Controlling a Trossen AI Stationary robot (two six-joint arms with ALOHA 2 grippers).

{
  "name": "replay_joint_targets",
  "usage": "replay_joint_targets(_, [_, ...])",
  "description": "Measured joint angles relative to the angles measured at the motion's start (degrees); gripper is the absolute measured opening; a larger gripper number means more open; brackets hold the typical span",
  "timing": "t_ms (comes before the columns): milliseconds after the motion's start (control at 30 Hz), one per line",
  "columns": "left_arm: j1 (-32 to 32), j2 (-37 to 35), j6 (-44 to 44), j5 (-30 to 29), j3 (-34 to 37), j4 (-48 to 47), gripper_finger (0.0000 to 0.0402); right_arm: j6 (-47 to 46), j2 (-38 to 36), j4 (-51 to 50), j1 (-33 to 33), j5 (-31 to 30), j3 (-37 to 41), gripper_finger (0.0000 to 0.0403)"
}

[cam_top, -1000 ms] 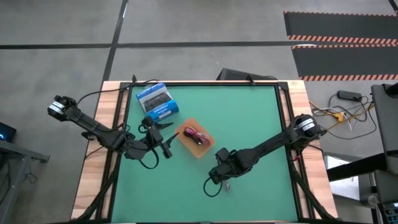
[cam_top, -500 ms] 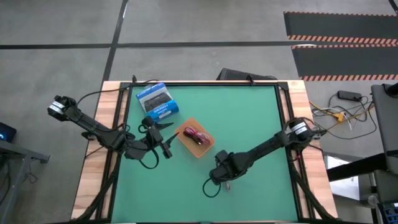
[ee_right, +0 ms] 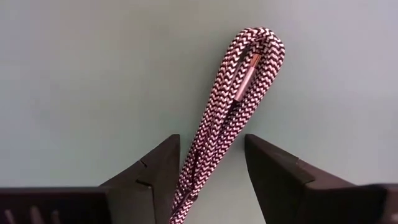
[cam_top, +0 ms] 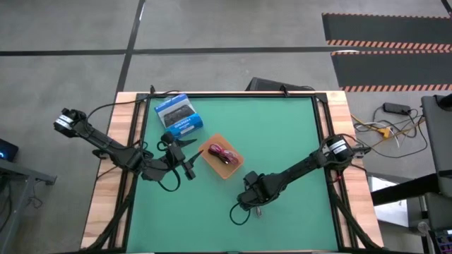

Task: Pick and place USB-C Cables
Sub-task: Put the white pattern charger cable into the orange bin

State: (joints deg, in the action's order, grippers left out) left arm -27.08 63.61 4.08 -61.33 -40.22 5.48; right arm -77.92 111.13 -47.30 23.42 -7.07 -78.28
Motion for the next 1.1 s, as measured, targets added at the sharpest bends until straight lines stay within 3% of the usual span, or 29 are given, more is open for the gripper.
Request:
replay_joint_targets(733, [-0.01,0.00,0.00,0.01,0.01,0.00,0.0199,2.21,-0.17,0.11,-0.07,2.62,0.03,0.0047])
replay_joint_targets(1100, [0.01,0.00,0.04,-0.01,0.01,0.04,0.0199,9.28,-1.94,-1.54,-0.06,3.89,0.01,0.0030])
